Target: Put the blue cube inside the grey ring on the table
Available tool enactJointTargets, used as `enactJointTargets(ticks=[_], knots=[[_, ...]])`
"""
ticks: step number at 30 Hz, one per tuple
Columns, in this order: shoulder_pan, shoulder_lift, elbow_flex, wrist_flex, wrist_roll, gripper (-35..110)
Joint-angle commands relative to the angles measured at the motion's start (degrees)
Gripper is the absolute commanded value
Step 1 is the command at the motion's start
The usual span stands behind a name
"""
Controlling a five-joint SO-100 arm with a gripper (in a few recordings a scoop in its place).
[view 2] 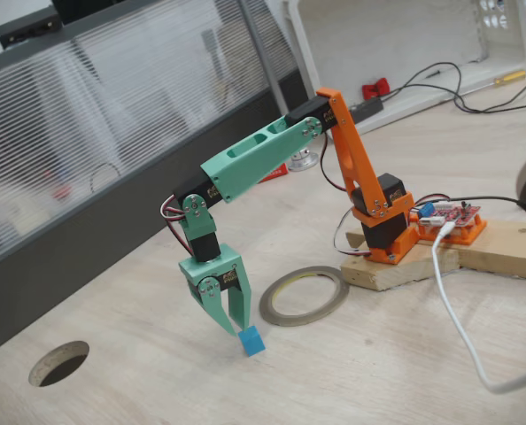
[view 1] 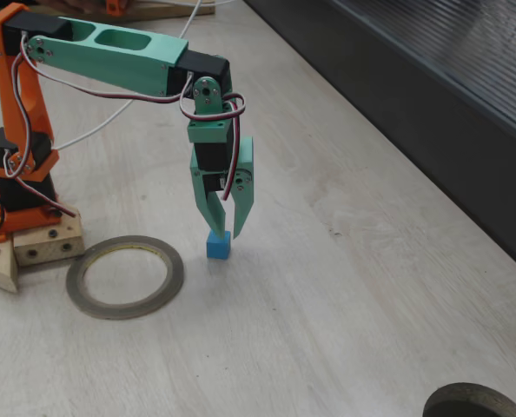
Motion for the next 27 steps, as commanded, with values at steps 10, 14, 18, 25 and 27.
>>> enactJointTargets(ticks=[10, 14, 18, 25, 27], knots=[[0.79, 0.79, -0.79, 12.04, 0.44, 10], [0.79, 0.79, -1.23, 12.04, 0.44, 10], [0.79, 0.79, -1.23, 12.04, 0.44, 11], [0.79, 0.79, -1.14, 12.66, 0.35, 19], [0.79, 0.79, -0.88, 12.74, 0.35, 26]])
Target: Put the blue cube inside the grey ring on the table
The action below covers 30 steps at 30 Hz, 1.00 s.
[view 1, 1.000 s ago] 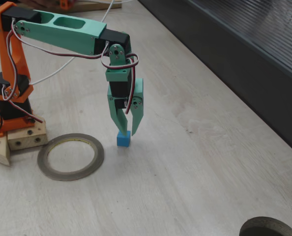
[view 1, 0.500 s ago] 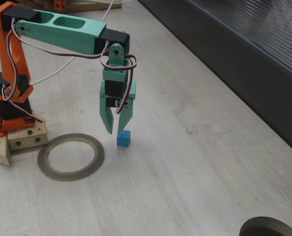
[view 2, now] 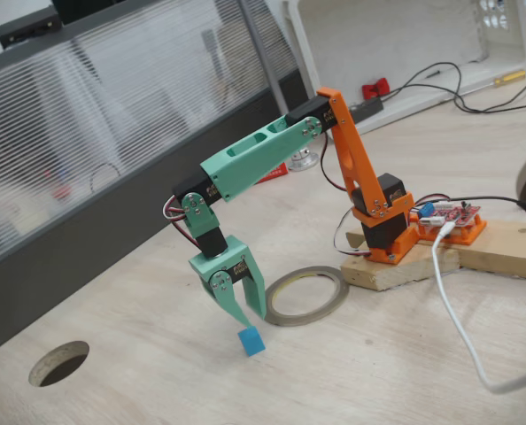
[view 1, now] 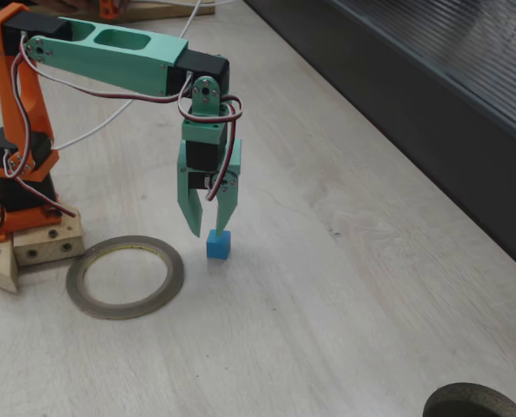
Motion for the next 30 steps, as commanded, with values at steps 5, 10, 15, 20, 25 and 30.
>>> enactJointTargets(ticks=[5, 10, 15, 20, 25, 30], knots=[[0.62, 0.79, -0.62, 4.04, 0.62, 38], [0.62, 0.79, -0.97, 6.42, 0.62, 39], [0.62, 0.7, -0.97, 6.33, 0.62, 39], [0.62, -4.75, -1.05, 6.33, 0.62, 39], [0.62, -6.5, -1.14, 6.33, 0.62, 39], [0.62, -6.5, -1.23, 6.33, 0.62, 39]])
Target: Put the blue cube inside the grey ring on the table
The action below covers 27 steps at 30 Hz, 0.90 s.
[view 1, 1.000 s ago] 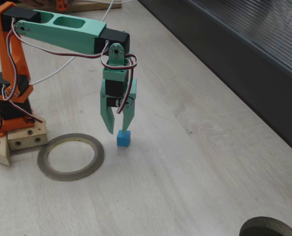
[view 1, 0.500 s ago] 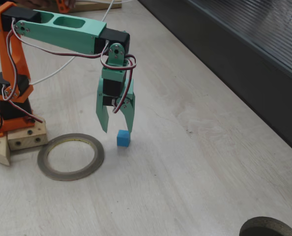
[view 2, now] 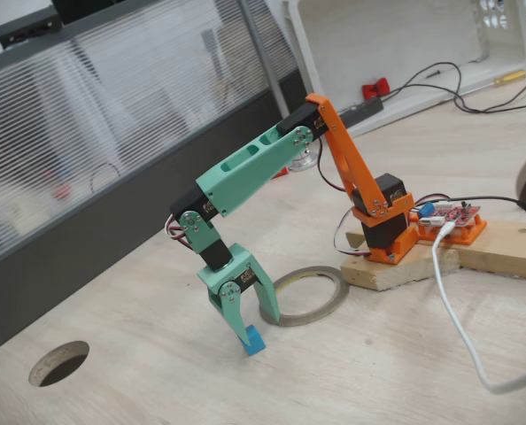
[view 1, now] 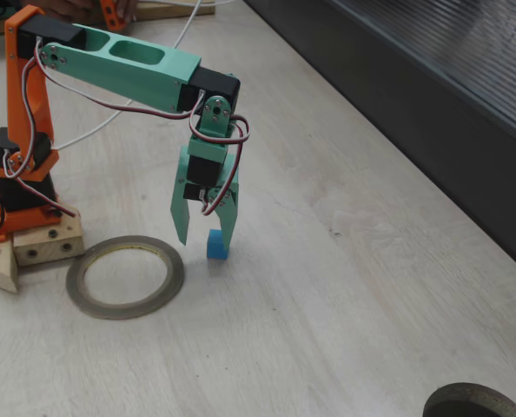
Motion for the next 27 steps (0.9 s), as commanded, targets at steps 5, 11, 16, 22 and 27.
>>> enactJointTargets(ticks=[5, 11, 16, 22, 27], knots=[[0.62, 1.14, -0.53, 1.49, 0.62, 39], [0.62, 1.23, -0.88, 1.41, 0.62, 39], [0.62, 1.23, -6.06, 1.58, 0.62, 39], [0.53, 1.14, -7.65, 2.02, 0.62, 39], [0.53, 0.44, -7.03, 2.11, 0.7, 39]])
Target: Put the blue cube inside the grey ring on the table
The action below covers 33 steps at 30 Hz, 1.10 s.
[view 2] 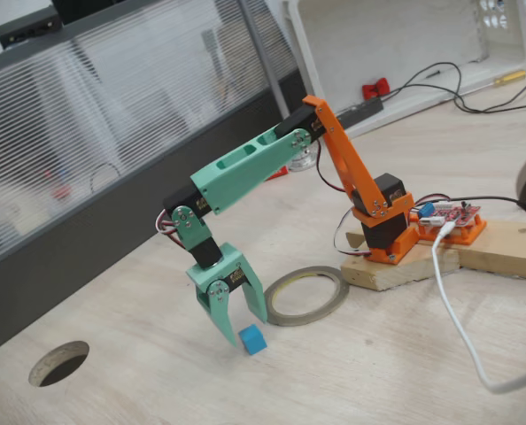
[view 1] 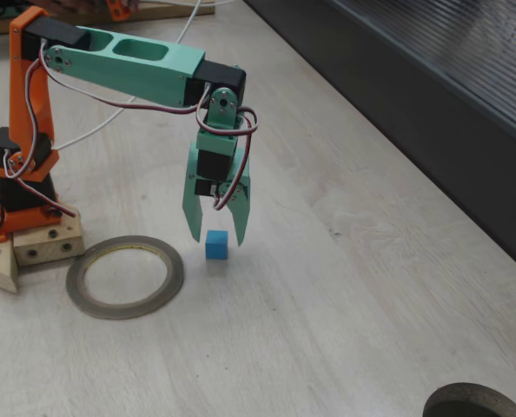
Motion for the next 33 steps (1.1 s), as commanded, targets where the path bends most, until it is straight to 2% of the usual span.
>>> enactJointTargets(ticks=[1, 33], knots=[[0.53, 0.97, -0.97, 1.23, 0.7, 39], [0.62, -3.96, -0.88, 1.23, 0.7, 38]])
